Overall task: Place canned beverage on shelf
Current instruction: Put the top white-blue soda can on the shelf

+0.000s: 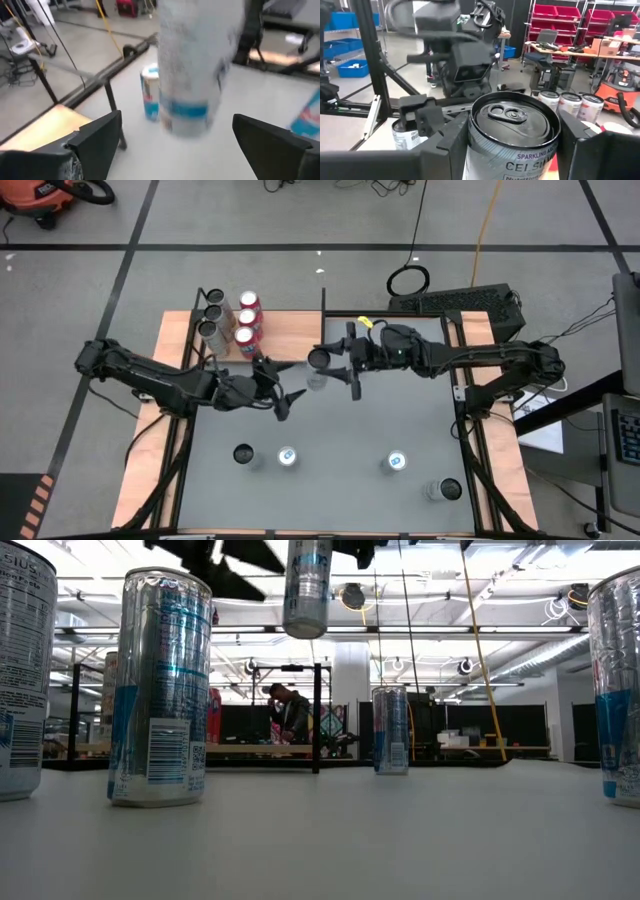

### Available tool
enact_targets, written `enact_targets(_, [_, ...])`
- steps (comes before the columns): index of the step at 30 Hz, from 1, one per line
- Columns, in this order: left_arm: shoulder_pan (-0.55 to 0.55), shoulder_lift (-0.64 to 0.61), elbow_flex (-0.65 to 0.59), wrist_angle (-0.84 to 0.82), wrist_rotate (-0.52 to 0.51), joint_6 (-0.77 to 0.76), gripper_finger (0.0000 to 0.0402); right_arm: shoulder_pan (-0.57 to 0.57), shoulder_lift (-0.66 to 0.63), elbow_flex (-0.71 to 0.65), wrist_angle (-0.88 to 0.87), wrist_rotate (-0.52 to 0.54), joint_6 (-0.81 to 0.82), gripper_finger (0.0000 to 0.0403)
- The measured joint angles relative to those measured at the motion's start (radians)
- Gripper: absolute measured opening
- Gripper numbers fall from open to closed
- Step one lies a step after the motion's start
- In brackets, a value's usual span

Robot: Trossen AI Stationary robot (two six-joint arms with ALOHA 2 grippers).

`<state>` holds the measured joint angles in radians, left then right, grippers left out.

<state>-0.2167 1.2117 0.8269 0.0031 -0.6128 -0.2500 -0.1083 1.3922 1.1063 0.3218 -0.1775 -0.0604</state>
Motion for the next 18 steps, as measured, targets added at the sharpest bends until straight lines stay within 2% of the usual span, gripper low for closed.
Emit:
enact_targets(5, [-0.035, -0.035, -0.001, -0.109, 0.003, -0.032, 0.0381, -0.073, 0.033, 0.052, 0.003, -0.077, -0.018, 0.0162])
enact_targets(14, [-0.112, -0.035, -0.001, -0.132, 0.005, -0.034, 0.0382, -0.195, 0.187, 0.242, -0.003, -0.178, -0.061, 0.0162])
enact_targets(18, [-0.139, -0.036, -0.001, -0.190, 0.007, -0.026, 0.0382, -0.252, 0.259, 0.323, -0.004, -0.238, -0.066, 0.0162])
